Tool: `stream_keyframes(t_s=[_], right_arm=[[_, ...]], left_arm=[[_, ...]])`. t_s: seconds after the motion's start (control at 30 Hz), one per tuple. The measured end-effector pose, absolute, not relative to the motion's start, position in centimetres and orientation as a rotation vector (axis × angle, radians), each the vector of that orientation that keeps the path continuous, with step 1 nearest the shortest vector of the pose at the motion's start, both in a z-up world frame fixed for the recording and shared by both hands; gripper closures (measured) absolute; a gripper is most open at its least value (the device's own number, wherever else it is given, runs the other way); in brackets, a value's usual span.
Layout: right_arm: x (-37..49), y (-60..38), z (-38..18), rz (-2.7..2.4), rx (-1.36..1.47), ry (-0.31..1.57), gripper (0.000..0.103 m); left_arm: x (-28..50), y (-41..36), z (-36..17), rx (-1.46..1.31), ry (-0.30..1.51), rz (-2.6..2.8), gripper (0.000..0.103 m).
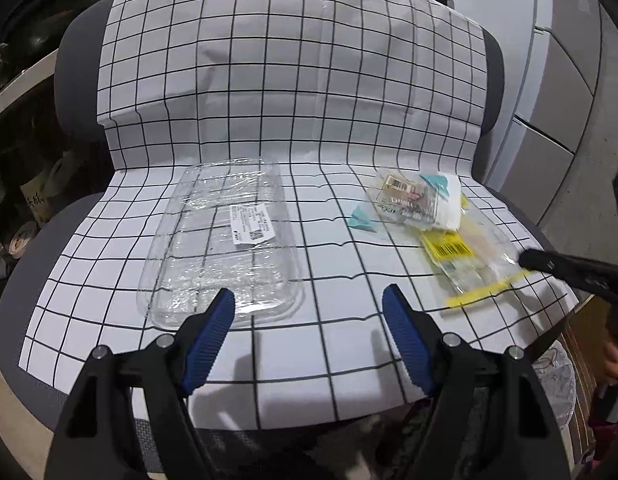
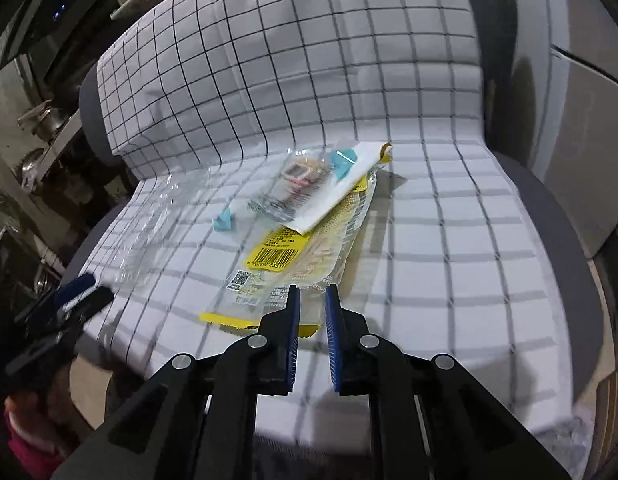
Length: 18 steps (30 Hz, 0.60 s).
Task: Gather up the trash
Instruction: 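Lower the right tool toward the pile of snack wrappers, then grasp the white paper packet with the right tool while the left tool grasps the blue-tipped stick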
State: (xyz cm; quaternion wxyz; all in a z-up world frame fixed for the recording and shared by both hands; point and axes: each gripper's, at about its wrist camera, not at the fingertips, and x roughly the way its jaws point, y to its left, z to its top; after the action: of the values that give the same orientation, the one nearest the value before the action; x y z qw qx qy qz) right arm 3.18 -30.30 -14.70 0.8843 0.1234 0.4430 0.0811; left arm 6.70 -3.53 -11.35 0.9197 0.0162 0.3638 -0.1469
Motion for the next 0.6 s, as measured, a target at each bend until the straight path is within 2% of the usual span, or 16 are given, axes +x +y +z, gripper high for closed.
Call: stream_keyframes(t_s=[0.27,0.37,0.4,0.47,0.6], right_arm=[[0.5,-33.3,-16.3,0.089,0.251,0.971,0.088],[0.7,-33.4,-16.5,0.073,0.248,0.962,0.078],[0.8,-33.4,-16.5,0.074,0.250,0.955,0.064],[0.8,-33.3,-16.2,0.081,0.251,0.931,0.049],[1.2,-33.3,-15.4,0.082,0.246,0.884,0.046]], left_arm=[[6.1,-6.3,-11.3,0.093,0.757,-0.364,0.029],[6.3,-8.2,-11.5,0.154,0.763,-0.404,0.028],[6.4,-8.7,-11.5,0.172,0.763,-0.415,0.028],[6.8,-10.2,-11.8,0.219,0.766,-0.433,0.028],[7.8,-12.9,-12.5,0.266,0.778,-0.463,0.028]])
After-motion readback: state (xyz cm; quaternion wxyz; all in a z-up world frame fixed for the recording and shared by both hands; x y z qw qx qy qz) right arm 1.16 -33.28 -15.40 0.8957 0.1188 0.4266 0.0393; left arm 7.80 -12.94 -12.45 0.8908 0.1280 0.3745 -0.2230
